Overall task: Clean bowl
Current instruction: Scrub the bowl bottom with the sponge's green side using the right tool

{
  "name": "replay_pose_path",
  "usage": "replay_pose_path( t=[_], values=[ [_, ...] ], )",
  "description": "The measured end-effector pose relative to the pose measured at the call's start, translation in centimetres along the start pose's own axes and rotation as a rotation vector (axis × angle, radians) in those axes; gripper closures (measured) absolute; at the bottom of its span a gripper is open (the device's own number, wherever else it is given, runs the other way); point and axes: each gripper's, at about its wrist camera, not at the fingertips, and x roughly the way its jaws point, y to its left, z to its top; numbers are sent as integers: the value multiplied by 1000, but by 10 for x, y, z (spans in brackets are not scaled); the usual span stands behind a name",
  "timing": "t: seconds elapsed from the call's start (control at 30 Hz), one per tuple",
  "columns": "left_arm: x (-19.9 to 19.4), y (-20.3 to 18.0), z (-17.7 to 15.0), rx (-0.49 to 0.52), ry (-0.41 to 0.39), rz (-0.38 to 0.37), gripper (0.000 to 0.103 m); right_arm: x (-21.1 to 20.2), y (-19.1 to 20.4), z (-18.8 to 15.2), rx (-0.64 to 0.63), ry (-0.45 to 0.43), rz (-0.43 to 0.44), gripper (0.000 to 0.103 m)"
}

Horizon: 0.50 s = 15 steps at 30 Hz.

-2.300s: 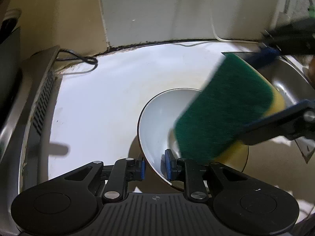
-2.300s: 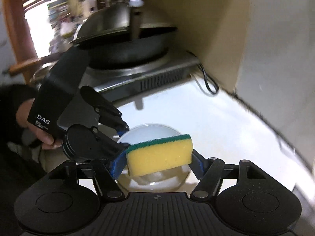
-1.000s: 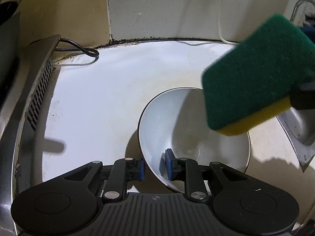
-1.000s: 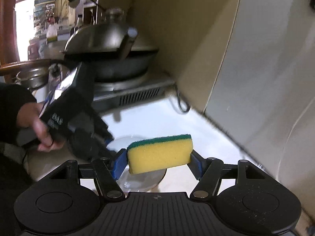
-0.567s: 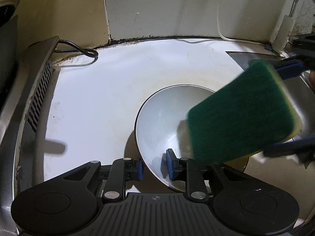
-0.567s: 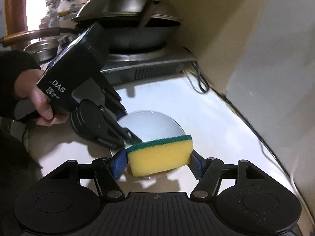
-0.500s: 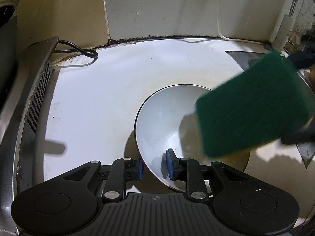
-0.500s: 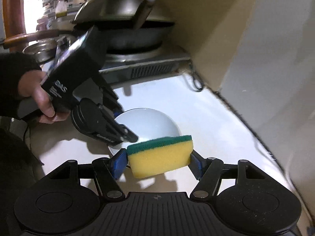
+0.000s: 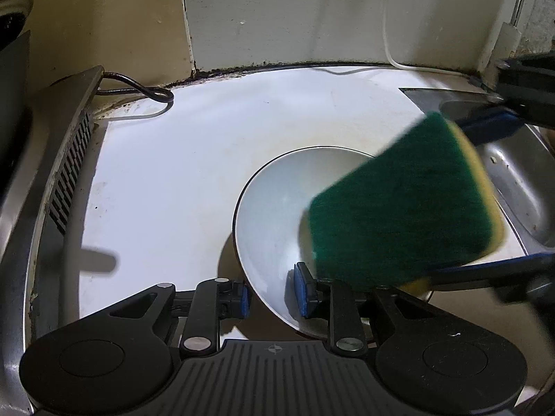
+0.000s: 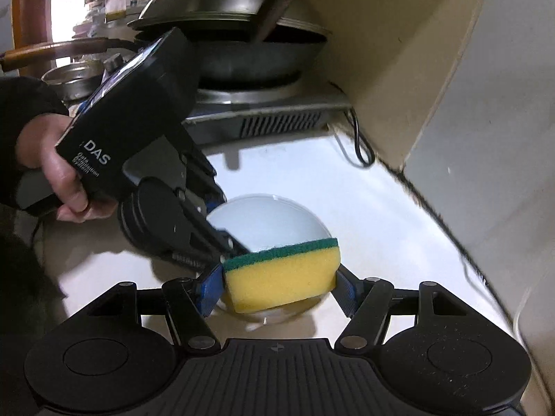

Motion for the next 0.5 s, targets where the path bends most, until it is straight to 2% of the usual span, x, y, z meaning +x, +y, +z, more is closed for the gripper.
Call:
replay_pose_path(
  t=[0.13, 0.23, 0.33, 0.43, 0.5],
  values=[
    [0, -1, 0, -1, -1, 1, 75, -29, -9, -5, 15, 0, -50, 37],
    [-1, -2, 0, 2, 0, 0, 75, -38, -12, 2, 47, -61, -85, 37],
    [-1, -1, 0, 5, 3, -2, 75, -26, -7, 7, 44, -73, -45, 37],
    [-1, 0, 0, 8, 4, -2, 75, 1, 4, 9, -4, -19, -20, 37],
    [-1, 3, 0, 2, 3, 6, 75, 5, 4, 9, -13, -2, -20, 37]
  ],
)
